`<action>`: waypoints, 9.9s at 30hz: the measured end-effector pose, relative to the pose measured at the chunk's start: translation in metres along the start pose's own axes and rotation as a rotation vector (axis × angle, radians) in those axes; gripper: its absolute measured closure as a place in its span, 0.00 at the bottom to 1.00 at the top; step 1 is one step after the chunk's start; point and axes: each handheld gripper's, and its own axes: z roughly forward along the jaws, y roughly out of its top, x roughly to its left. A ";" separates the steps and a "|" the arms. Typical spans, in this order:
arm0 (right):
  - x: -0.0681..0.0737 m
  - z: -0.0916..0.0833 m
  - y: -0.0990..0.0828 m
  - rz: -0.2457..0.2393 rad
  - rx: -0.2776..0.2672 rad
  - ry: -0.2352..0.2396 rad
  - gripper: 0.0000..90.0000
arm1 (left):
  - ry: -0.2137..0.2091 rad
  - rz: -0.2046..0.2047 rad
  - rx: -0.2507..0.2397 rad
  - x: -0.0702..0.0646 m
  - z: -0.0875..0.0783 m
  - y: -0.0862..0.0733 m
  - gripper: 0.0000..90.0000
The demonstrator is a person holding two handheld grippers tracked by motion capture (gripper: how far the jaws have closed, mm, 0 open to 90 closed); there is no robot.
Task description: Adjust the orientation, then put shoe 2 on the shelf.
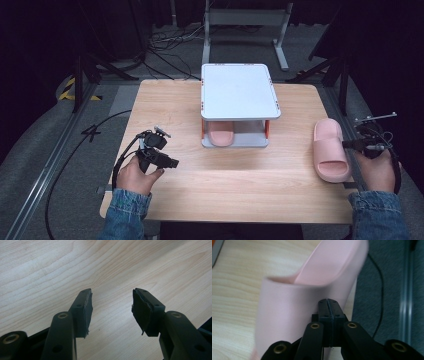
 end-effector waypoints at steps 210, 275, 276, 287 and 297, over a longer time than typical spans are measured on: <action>0.267 0.025 -0.033 -0.501 0.185 0.310 0.77 | -0.043 0.028 0.009 0.003 0.007 0.020 0.56; 0.247 0.076 0.037 -0.397 0.072 0.242 0.73 | -0.016 -0.055 -0.011 0.013 -0.005 -0.017 0.56; 0.243 0.069 0.036 -0.398 0.053 0.246 0.72 | -0.018 -0.047 -0.010 0.014 -0.005 -0.016 0.56; 0.196 0.007 0.029 -0.364 -0.105 0.225 0.54 | -0.022 -0.030 -0.017 0.013 -0.002 -0.007 0.56; 0.135 -0.026 0.010 -0.320 -0.230 0.254 0.33 | -0.012 0.034 -0.060 0.017 -0.005 0.000 0.50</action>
